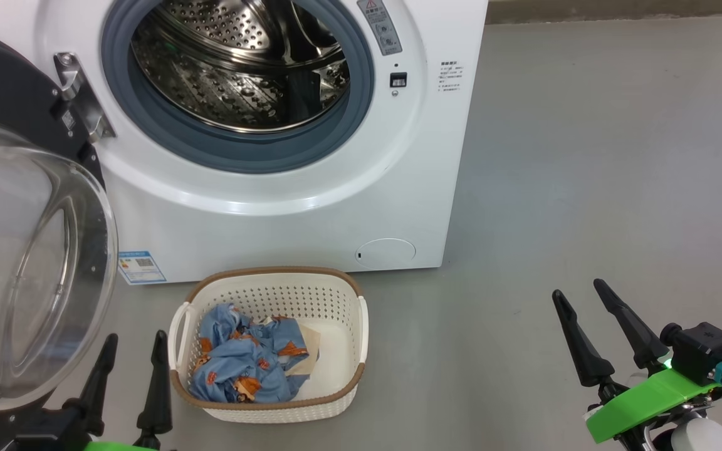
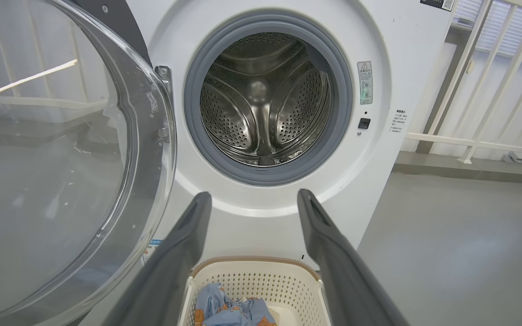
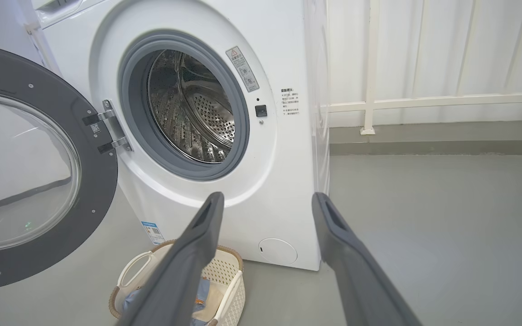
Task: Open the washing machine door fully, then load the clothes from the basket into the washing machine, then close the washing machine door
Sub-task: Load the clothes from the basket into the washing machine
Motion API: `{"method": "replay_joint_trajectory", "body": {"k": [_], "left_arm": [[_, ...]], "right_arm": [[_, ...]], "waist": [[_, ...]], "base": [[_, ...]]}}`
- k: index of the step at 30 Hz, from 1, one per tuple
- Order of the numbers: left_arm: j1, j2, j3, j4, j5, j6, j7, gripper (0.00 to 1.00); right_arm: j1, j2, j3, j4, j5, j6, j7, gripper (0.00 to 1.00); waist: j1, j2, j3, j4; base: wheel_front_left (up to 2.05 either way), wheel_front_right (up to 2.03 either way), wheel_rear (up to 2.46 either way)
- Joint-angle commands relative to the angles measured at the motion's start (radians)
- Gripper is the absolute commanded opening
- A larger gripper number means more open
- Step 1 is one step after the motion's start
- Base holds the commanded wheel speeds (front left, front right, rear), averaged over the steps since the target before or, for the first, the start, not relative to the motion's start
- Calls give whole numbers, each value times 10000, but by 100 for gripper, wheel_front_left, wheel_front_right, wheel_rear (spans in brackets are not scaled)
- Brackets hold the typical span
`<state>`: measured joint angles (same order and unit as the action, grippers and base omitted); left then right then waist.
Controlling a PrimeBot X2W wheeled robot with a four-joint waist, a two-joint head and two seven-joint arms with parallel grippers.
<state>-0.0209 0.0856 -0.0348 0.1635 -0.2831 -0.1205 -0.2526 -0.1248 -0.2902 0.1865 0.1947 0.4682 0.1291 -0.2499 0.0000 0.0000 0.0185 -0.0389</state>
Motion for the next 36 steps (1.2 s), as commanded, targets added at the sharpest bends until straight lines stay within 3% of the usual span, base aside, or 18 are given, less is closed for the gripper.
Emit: {"method": "replay_joint_trajectory", "body": {"k": [1, 36], "left_arm": [[-241, 83, 334, -186, 80, -87, -91, 100], [-387, 25, 425, -182, 98, -99, -91, 100]], "right_arm": [[-101, -160, 194, -275, -34, 16, -118, 100], [-181, -99, 177, -249, -44, 16, -118, 100]], "waist": [[0, 0, 4, 4], [0, 0, 85, 92]], "base": [[12, -12, 0], [84, -84, 0]]}}
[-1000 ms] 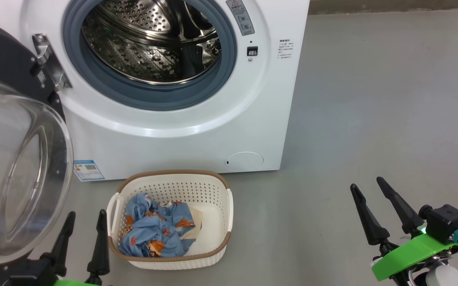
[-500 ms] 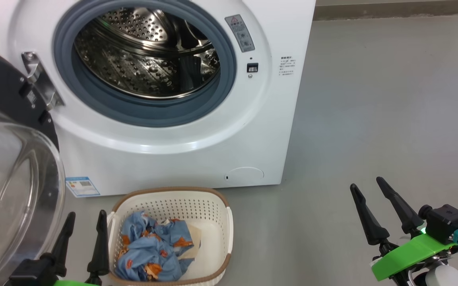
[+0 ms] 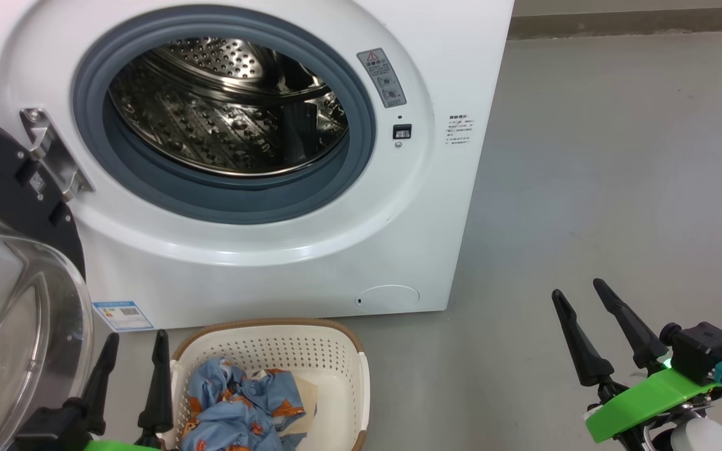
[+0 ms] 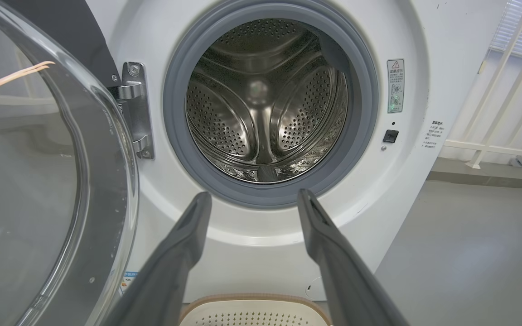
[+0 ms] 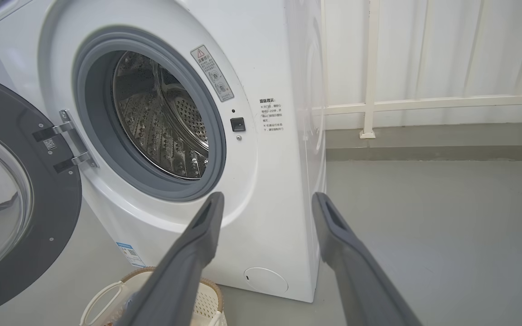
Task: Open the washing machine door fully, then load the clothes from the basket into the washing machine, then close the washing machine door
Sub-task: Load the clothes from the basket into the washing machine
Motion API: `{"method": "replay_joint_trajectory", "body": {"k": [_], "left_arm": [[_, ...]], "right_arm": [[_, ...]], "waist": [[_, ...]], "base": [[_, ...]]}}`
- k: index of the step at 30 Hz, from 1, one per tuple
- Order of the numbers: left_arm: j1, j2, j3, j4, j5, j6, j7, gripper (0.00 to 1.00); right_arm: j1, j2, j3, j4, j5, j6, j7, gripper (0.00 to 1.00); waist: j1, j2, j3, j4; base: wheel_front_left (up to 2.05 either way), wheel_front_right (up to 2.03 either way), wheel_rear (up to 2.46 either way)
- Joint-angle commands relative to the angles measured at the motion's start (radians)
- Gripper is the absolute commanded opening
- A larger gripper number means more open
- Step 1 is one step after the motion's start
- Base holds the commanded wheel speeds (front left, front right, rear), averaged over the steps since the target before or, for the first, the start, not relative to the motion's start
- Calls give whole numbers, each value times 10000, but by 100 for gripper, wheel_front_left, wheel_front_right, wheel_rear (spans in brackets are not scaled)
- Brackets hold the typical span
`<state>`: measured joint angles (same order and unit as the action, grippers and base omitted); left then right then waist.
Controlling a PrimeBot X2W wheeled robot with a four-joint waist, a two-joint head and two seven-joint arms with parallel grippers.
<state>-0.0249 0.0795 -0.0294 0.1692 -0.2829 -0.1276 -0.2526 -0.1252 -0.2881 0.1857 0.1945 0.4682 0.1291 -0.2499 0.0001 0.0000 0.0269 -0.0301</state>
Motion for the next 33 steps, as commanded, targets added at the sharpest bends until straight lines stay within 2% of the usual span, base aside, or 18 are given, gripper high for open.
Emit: {"method": "replay_joint_trajectory", "body": {"k": [1, 33], "left_arm": [[-346, 87, 372, -239, 96, -28, -91, 100], [-431, 117, 318, -268, 99, -30, -91, 100]], "right_arm": [[-177, -120, 185, -247, -44, 16, -118, 100], [-309, -158, 188, -291, -54, 16, -118, 100]], "waist": [[-1, 0, 1, 4], [-1, 0, 293, -1]], "base": [[0, 0, 0], [0, 0, 0]]}}
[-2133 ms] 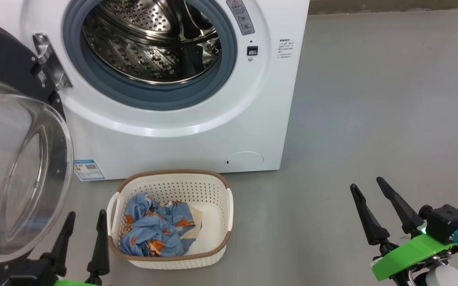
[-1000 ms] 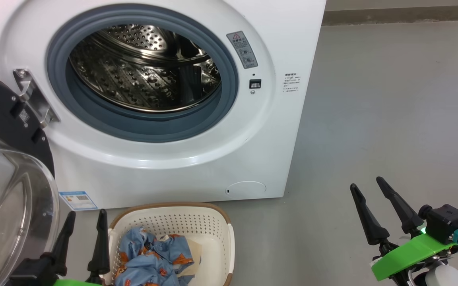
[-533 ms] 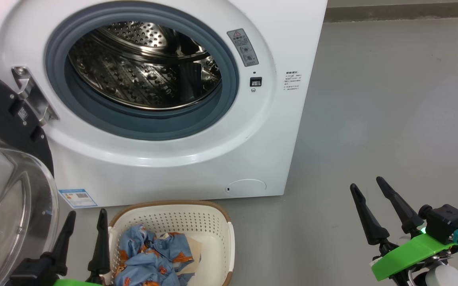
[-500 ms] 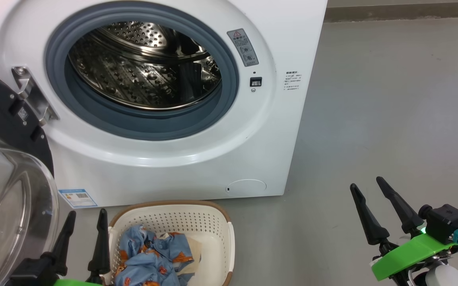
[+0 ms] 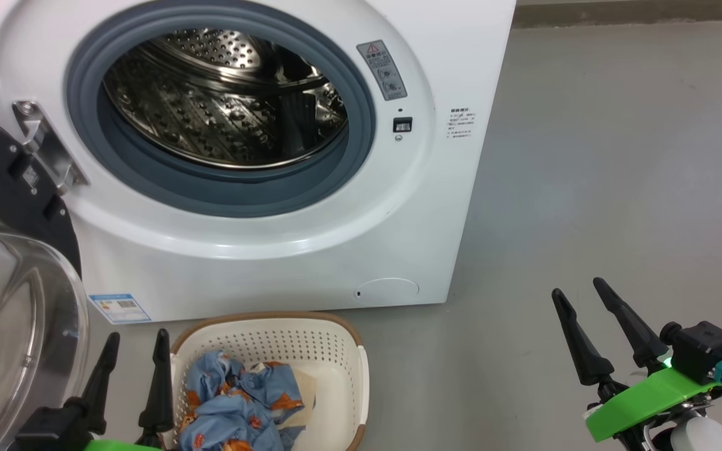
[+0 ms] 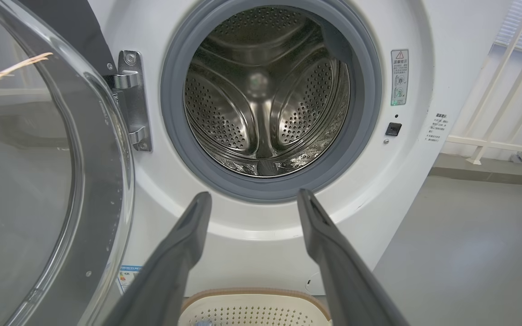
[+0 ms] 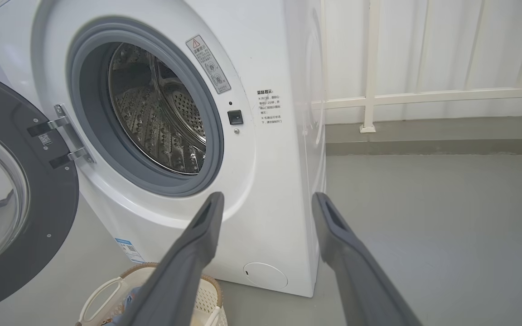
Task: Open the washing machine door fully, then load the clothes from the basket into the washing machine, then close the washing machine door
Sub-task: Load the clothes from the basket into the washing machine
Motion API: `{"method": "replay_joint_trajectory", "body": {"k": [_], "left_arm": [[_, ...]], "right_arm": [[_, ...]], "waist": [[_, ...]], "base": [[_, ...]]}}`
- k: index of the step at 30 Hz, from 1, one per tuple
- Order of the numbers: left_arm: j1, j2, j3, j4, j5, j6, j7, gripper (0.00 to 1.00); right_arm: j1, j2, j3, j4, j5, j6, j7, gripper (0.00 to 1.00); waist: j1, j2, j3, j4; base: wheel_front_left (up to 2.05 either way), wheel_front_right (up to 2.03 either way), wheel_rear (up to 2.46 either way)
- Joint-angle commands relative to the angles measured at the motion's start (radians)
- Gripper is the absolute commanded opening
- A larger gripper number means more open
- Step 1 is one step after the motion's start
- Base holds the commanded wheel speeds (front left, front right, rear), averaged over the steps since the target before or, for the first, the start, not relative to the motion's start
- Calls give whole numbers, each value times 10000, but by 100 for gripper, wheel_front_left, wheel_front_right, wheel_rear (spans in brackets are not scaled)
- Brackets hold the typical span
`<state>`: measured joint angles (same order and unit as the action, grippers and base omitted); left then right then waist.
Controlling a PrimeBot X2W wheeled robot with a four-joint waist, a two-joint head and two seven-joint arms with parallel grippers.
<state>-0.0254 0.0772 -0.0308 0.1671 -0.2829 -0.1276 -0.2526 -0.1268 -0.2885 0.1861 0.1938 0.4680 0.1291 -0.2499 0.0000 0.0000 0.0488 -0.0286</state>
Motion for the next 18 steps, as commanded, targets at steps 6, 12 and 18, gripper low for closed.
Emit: {"method": "replay_joint_trajectory", "body": {"k": [6, 12, 18], "left_arm": [[-571, 136, 315, -128, 144, -30, -92, 100], [-794, 177, 303, -13, 178, -30, -92, 100], [-1187, 180, 276, 284, 235, -30, -92, 100]], "right_arm": [[-382, -147, 121, -348, -69, 16, -118, 100], [-499, -124, 29, -415, -81, 16, -118, 100], [-719, -75, -34, -493, -77, 16, -118, 100]], "waist": [[0, 0, 462, -82], [0, 0, 910, -163], [0, 0, 1616, -258]], "base": [[0, 0, 0], [0, 0, 0], [0, 0, 0]]}}
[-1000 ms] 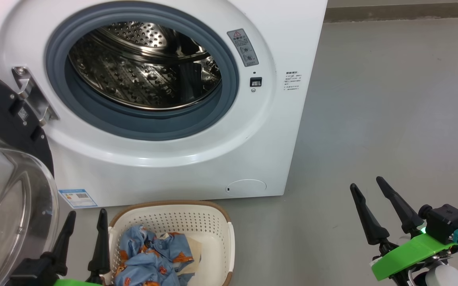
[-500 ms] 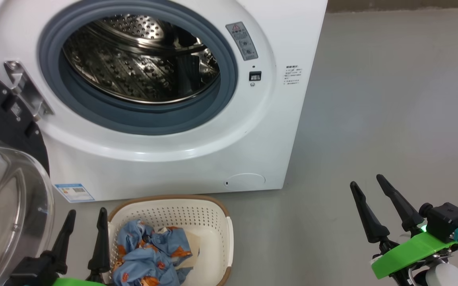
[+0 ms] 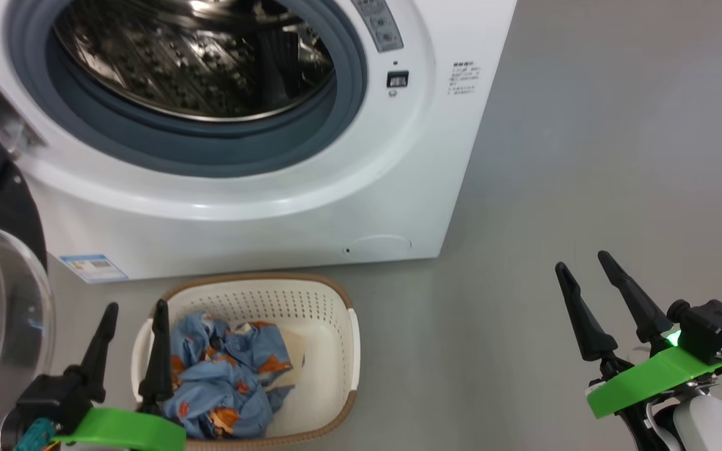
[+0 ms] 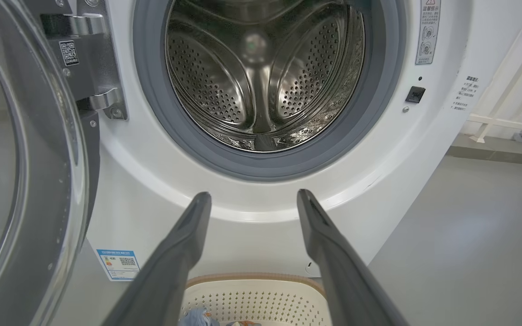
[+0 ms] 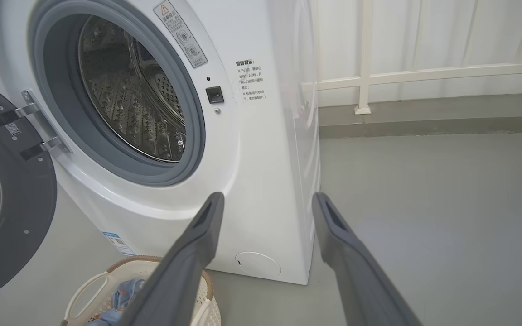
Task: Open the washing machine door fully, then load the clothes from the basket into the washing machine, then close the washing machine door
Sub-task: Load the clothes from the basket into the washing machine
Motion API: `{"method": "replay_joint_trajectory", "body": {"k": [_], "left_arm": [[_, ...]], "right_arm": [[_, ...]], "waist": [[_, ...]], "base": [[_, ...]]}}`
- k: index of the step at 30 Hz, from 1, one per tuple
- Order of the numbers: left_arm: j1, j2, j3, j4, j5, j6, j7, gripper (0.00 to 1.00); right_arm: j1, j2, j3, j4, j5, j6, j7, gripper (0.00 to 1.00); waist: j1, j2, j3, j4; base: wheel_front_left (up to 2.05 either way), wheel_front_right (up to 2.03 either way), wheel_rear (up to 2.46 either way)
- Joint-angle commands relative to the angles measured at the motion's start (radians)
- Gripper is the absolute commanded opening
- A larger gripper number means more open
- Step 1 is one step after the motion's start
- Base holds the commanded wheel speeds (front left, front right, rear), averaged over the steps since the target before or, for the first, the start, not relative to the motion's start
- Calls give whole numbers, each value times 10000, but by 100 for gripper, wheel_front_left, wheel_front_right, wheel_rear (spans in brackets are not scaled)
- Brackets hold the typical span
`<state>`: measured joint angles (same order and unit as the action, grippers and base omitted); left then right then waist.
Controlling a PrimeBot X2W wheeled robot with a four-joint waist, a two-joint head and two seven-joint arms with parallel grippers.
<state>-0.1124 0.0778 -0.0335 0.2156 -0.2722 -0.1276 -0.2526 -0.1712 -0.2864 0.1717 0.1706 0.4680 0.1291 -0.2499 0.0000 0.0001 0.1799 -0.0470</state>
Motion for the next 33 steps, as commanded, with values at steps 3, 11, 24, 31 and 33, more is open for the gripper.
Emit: {"method": "replay_joint_trajectory", "body": {"k": [3, 11, 24, 31, 33], "left_arm": [[-566, 203, 287, 47, 194, -30, -92, 100], [-1360, 292, 242, 1078, 263, -30, -92, 100], [-3072, 433, 89, 3428, 326, -31, -92, 100], [-4437, 651, -227, 5312, 52, -31, -92, 100], [-4807, 752, -343, 5862, -87, -31, -92, 100]], "right_arm": [[-419, -54, 97, -264, -42, 16, -118, 100], [-787, 70, 56, -312, -53, 16, -118, 100], [-1488, 248, 51, -527, -84, 16, -118, 100], [-2024, 437, 111, -679, -104, 16, -118, 100], [-2149, 485, 112, -715, -112, 16, -118, 100]], "waist": [[0, -1, 681, -121], [0, -1, 1565, -227], [0, -1, 3249, -374], [0, -1, 4277, -552], [0, -1, 4541, -624]], "base": [[0, 0, 0], [0, 0, 0], [0, 0, 0], [0, 0, 0], [0, 0, 0]]}}
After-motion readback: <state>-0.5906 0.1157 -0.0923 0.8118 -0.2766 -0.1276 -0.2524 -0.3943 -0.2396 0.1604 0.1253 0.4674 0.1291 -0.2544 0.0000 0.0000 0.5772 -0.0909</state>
